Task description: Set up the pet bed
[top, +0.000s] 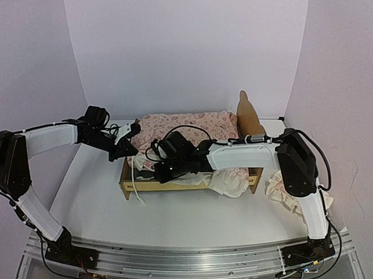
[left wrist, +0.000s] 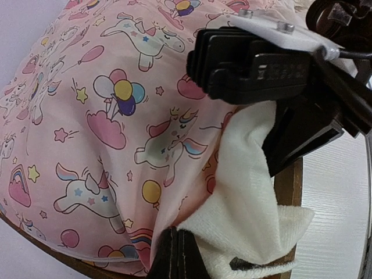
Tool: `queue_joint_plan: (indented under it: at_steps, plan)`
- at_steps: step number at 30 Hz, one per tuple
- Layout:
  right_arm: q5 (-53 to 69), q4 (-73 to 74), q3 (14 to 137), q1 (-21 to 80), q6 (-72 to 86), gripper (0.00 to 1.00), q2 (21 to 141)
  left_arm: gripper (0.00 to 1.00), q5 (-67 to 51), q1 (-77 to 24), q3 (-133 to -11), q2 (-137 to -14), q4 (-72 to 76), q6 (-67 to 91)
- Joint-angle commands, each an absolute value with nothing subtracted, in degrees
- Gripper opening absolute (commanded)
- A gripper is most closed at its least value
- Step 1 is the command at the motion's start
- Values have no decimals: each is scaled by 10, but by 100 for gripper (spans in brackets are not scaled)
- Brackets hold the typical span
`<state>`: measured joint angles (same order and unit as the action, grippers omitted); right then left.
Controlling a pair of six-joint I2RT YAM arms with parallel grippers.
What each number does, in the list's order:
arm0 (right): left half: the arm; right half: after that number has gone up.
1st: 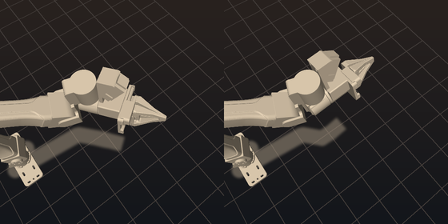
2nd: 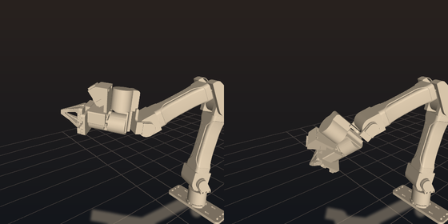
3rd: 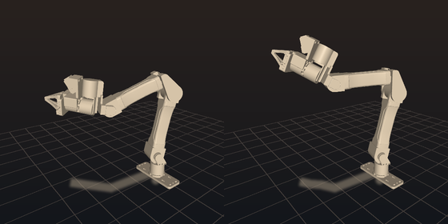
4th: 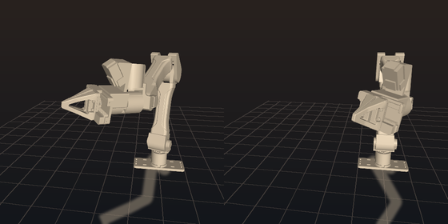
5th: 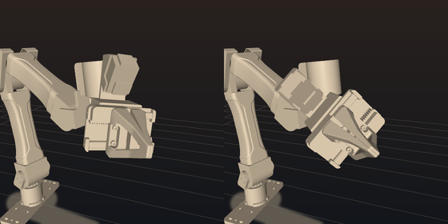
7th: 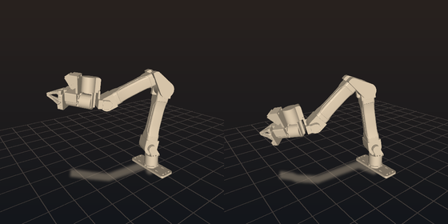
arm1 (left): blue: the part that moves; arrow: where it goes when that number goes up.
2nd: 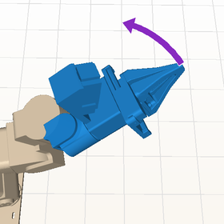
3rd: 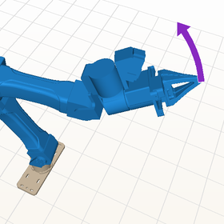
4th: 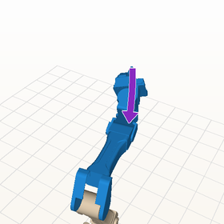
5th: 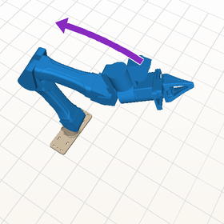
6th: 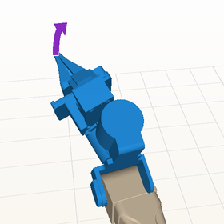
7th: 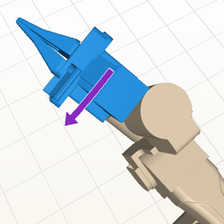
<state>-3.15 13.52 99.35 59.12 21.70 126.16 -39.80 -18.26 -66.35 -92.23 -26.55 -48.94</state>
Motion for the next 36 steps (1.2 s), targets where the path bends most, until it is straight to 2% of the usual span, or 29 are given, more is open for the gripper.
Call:
queue_joint_plan:
  at_steps: [1, 7, 10, 12, 18, 23, 31, 36]
  plan:
    - [-89, 141, 1033, 590, 198, 15, 1274, 0, -421, -182, -666, -921, -244, -480]
    - [-117, 156, 1045, 590, 197, 25, 1283, 0, -434, -182, -660, -920, -241, -481]
    - [-102, 158, 1059, 590, 194, 26, 1302, 0, -438, -182, -660, -921, -240, -481]
    - [-89, 157, 1071, 589, 187, 22, 1317, 0, -439, -182, -659, -921, -239, -480]
    - [-61, 156, 1097, 578, 188, 0, 1330, 0, -442, -182, -656, -918, -239, -480]
    - [-32, 157, 1068, 576, 161, 0, 1290, 0, -444, -182, -650, -915, -233, -479]
    - [189, 159, 1041, 568, 145, 0, 1237, 0, -449, -182, -648, -915, -223, -478]
    - [230, 159, 1045, 559, 170, 0, 1237, 0, -448, -183, -647, -914, -222, -479]
